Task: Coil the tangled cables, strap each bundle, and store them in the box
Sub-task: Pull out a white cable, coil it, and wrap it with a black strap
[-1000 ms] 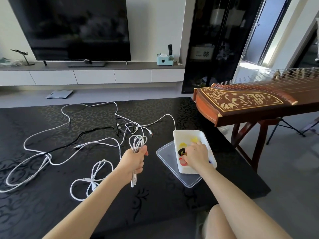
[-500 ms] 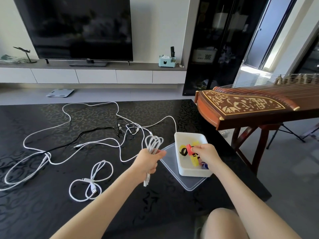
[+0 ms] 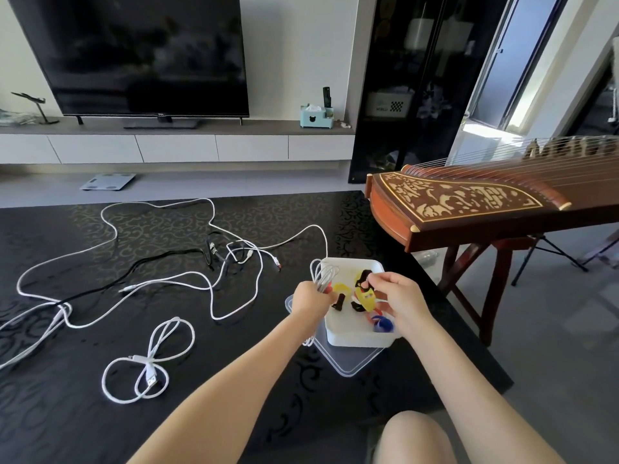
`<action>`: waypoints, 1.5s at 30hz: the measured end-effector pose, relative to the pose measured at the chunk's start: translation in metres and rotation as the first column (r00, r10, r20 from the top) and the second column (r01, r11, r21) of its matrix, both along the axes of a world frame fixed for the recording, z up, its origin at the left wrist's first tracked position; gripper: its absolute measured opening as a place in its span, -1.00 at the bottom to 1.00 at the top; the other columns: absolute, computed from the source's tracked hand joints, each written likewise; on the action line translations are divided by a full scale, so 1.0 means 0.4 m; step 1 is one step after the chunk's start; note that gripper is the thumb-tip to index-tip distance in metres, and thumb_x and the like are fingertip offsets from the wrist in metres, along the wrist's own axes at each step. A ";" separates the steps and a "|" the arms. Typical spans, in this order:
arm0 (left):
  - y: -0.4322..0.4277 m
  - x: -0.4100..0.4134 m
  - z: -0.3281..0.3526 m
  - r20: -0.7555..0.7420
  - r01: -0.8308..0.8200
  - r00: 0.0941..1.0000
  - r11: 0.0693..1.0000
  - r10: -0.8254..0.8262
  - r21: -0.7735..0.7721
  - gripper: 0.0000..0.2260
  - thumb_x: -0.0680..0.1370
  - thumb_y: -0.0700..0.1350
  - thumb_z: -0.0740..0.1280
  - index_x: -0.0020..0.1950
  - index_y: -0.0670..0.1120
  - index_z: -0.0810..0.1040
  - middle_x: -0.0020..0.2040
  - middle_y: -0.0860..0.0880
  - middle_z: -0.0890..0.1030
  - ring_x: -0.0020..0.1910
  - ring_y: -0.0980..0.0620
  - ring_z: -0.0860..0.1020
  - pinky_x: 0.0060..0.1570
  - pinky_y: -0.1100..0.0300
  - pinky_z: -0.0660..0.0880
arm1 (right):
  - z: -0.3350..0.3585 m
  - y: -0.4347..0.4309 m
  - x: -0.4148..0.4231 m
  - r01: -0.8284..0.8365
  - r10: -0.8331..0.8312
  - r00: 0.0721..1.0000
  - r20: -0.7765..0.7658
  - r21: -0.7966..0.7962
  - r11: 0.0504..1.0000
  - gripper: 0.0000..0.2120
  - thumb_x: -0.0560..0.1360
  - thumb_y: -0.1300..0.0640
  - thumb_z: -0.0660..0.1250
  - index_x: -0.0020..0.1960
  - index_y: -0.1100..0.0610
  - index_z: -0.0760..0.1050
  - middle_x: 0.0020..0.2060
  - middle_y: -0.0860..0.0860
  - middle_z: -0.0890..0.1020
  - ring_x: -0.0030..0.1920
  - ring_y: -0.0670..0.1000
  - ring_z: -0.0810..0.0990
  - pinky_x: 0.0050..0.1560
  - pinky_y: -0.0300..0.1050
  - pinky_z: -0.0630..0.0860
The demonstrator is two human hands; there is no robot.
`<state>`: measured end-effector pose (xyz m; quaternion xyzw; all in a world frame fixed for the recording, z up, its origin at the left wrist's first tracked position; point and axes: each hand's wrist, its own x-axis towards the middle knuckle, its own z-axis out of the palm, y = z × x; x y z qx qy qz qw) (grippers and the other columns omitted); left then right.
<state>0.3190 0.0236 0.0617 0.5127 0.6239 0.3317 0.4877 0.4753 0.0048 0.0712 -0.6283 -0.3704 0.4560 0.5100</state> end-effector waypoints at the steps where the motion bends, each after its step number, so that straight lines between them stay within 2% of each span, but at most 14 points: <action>1: 0.004 0.000 0.000 -0.020 0.027 0.999 1.000 -0.027 -0.007 -0.74 0.50 -0.19 0.38 -0.33 -0.14 0.36 -0.41 -0.01 0.31 -0.47 0.07 0.28 -0.46 0.22 0.22 | 0.002 0.002 0.007 0.009 -0.009 1.000 -0.011 -0.006 1.000 -0.93 0.48 0.14 0.39 -0.08 0.13 0.62 -0.15 0.10 0.69 -0.12 0.09 0.67 -0.22 -0.06 0.62; 4: 0.013 0.009 0.008 -0.080 0.141 0.987 0.990 -0.142 -0.013 -0.69 0.50 -0.11 0.40 -0.33 -0.13 0.32 -0.45 0.00 0.29 -0.51 0.08 0.25 -0.51 0.27 0.20 | 0.006 0.001 0.021 0.008 -0.009 1.000 -0.018 -0.019 1.000 -0.94 0.52 0.14 0.35 -0.09 0.09 0.59 -0.16 0.06 0.68 -0.12 0.05 0.66 -0.32 -0.17 0.56; 6: 0.015 0.021 0.020 -0.086 0.155 0.984 0.988 -0.154 0.013 -0.67 0.51 -0.03 0.38 -0.32 -0.15 0.34 -0.49 0.01 0.28 -0.55 0.08 0.24 -0.56 0.29 0.19 | 0.011 0.000 0.022 0.000 -0.001 0.998 -0.056 -0.018 1.000 -0.91 0.54 0.18 0.31 -0.10 0.12 0.58 -0.20 0.05 0.69 -0.13 0.06 0.67 -0.29 -0.16 0.59; 9: 0.011 0.037 0.032 0.070 0.169 0.983 0.985 -0.168 -0.017 -0.65 0.48 0.04 0.42 -0.28 -0.13 0.34 -0.50 0.02 0.23 -0.54 0.08 0.17 -0.56 0.26 0.13 | 0.013 -0.001 0.018 -0.025 0.022 0.976 -0.215 -0.012 1.000 -0.90 0.57 0.24 0.24 -0.06 0.21 0.53 -0.19 0.09 0.69 -0.15 0.09 0.66 -0.07 0.03 0.57; 12: 0.000 0.050 0.025 0.154 0.255 0.958 0.963 -0.241 -0.082 -0.73 0.44 -0.03 0.47 -0.21 -0.14 0.44 -0.54 0.05 0.23 -0.54 0.09 0.13 -0.54 0.25 0.10 | 0.013 -0.002 0.014 -0.067 0.054 0.944 -0.326 -0.029 0.997 -0.89 0.59 0.22 0.20 -0.07 0.20 0.48 -0.23 0.05 0.70 -0.26 0.07 0.62 -0.20 0.05 0.42; 16: 0.003 0.051 0.004 0.142 0.149 0.981 0.982 -0.132 -0.116 -0.86 0.49 -0.20 0.39 -0.19 -0.17 0.44 -0.44 -0.03 0.29 -0.52 0.06 0.18 -0.56 0.26 0.14 | 0.019 -0.005 0.021 -0.045 0.028 0.936 -0.350 -0.040 0.998 -0.87 0.61 0.20 0.17 -0.07 0.16 0.47 -0.29 0.01 0.69 -0.25 0.06 0.61 -0.15 -0.01 0.44; 19: 0.019 0.035 -0.007 0.089 0.027 0.996 0.994 -0.017 -0.103 -0.77 0.47 -0.32 0.31 -0.32 -0.13 0.34 -0.41 -0.05 0.26 -0.48 0.03 0.18 -0.53 0.24 0.13 | 0.028 -0.011 0.049 0.001 -0.006 0.966 -0.258 -0.021 1.000 -0.83 0.58 0.23 0.18 -0.15 0.14 0.49 -0.33 0.02 0.61 -0.31 -0.03 0.51 -0.25 -0.15 0.39; 23: 0.036 0.024 -0.009 -0.043 -0.041 0.998 0.998 0.039 -0.050 -0.67 0.46 -0.30 0.32 -0.36 -0.10 0.21 -0.41 -0.05 0.22 -0.45 0.02 0.19 -0.45 0.19 0.15 | 0.045 -0.018 0.089 -0.023 0.030 0.905 -0.425 0.021 1.000 -0.78 0.57 0.26 0.15 -0.24 0.17 0.42 -0.41 0.03 0.47 -0.45 -0.06 0.31 -0.37 -0.19 0.21; 26: 0.039 0.034 0.000 -0.078 0.004 0.997 1.000 -0.006 -0.025 -0.65 0.47 -0.18 0.40 -0.38 -0.12 0.26 -0.44 -0.04 0.27 -0.48 0.04 0.22 -0.47 0.22 0.20 | 0.057 -0.023 0.096 -0.075 0.089 0.862 -0.498 0.047 0.996 -0.79 0.56 0.24 0.15 -0.25 0.16 0.39 -0.46 -0.01 0.47 -0.46 -0.07 0.30 -0.35 -0.18 0.21; 28: 0.034 0.047 0.013 0.005 0.025 1.000 1.000 -0.025 -0.017 -0.72 0.51 -0.11 0.36 -0.31 -0.13 0.33 -0.42 -0.04 0.32 -0.51 0.05 0.24 -0.53 0.25 0.22 | 0.057 -0.024 0.091 -0.084 0.098 0.858 -0.504 0.051 0.995 -0.79 0.56 0.24 0.16 -0.25 0.16 0.40 -0.46 0.00 0.47 -0.46 -0.06 0.32 -0.34 -0.18 0.24; 31: 0.024 0.062 0.029 0.249 0.098 0.965 0.994 -0.084 -0.041 -0.73 0.56 -0.06 0.31 -0.27 -0.11 0.33 -0.46 -0.01 0.25 -0.55 0.09 0.20 -0.59 0.28 0.18 | 0.058 -0.022 0.075 -0.088 0.107 0.843 -0.527 0.060 0.994 -0.76 0.56 0.25 0.14 -0.27 0.17 0.42 -0.46 0.00 0.45 -0.43 -0.05 0.30 -0.33 -0.18 0.26; 35: 0.012 0.067 0.031 0.325 0.224 0.926 0.973 -0.193 -0.061 -0.84 0.59 -0.10 0.29 -0.09 -0.18 0.45 -0.55 0.07 0.23 -0.60 0.13 0.16 -0.60 0.30 0.11 | 0.059 -0.019 0.061 -0.086 0.109 0.812 -0.574 0.067 0.994 -0.75 0.57 0.26 0.11 -0.26 0.19 0.42 -0.46 0.00 0.44 -0.44 -0.06 0.29 -0.33 -0.17 0.27; 41: 0.039 0.050 0.012 0.064 0.044 0.997 0.996 -0.039 -0.072 -0.85 0.53 -0.20 0.29 -0.19 -0.17 0.37 -0.41 -0.06 0.23 -0.50 0.03 0.16 -0.54 0.26 0.10 | 0.078 -0.023 0.085 -0.023 0.075 0.832 -0.550 0.100 0.995 -0.80 0.57 0.25 0.14 -0.23 0.16 0.38 -0.44 0.00 0.42 -0.45 -0.08 0.31 -0.36 -0.19 0.27; 45: 0.034 0.037 0.030 0.083 0.123 0.990 0.991 -0.118 -0.057 -0.73 0.55 -0.10 0.32 -0.24 -0.13 0.29 -0.45 -0.03 0.20 -0.54 0.06 0.16 -0.60 0.30 0.11 | 0.090 -0.036 0.082 -0.054 0.101 0.858 -0.503 0.107 0.993 -0.81 0.57 0.26 0.17 -0.20 0.18 0.45 -0.40 0.03 0.54 -0.42 -0.06 0.40 -0.36 -0.18 0.33</action>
